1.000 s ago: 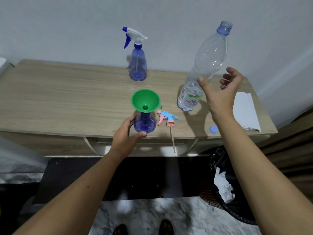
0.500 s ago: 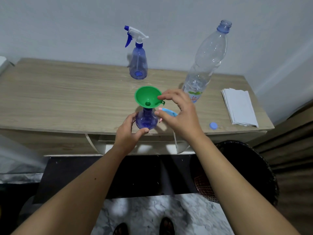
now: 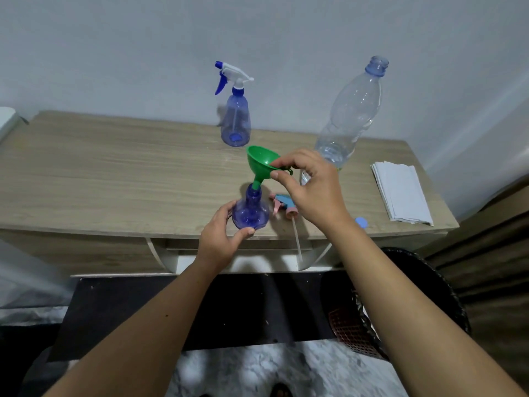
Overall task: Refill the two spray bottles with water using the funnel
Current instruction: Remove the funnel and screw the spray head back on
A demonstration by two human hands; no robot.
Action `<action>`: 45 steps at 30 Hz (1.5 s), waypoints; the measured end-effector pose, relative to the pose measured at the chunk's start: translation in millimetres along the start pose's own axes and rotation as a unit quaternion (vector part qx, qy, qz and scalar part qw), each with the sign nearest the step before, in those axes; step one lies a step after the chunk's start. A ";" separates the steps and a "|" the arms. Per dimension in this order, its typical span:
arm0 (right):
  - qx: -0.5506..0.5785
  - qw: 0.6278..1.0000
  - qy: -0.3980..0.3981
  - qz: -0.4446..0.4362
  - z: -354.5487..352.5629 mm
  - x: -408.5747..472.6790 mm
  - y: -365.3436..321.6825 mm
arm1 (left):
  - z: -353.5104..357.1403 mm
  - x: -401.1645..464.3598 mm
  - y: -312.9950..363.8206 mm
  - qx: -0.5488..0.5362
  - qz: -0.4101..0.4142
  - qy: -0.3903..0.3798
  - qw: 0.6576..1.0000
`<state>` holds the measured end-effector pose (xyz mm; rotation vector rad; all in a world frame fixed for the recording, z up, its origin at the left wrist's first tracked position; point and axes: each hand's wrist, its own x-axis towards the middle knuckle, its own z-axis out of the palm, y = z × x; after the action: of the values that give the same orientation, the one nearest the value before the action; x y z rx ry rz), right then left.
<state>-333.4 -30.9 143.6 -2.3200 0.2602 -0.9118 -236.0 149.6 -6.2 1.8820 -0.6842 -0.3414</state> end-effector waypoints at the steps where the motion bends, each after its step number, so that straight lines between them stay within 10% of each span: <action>1: 0.015 1.000 0.003 0.013 -3.2 4.1 -0.4 | -0.3 0.0 0.5 0.000 -0.001 -0.001 1.000; 24: 0.102 0.946 0.037 0.304 62.0 28.4 113.9 | 3.8 5.7 0.4 0.044 -0.012 0.011 0.999; 45: 0.115 0.940 0.041 0.318 64.2 -4.1 116.6 | 4.0 6.4 -4.1 0.041 -0.011 0.004 0.999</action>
<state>-288.5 -90.0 33.0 -1.8018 0.8360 -0.6589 -231.8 144.0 -11.1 1.9693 -0.6817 -0.3227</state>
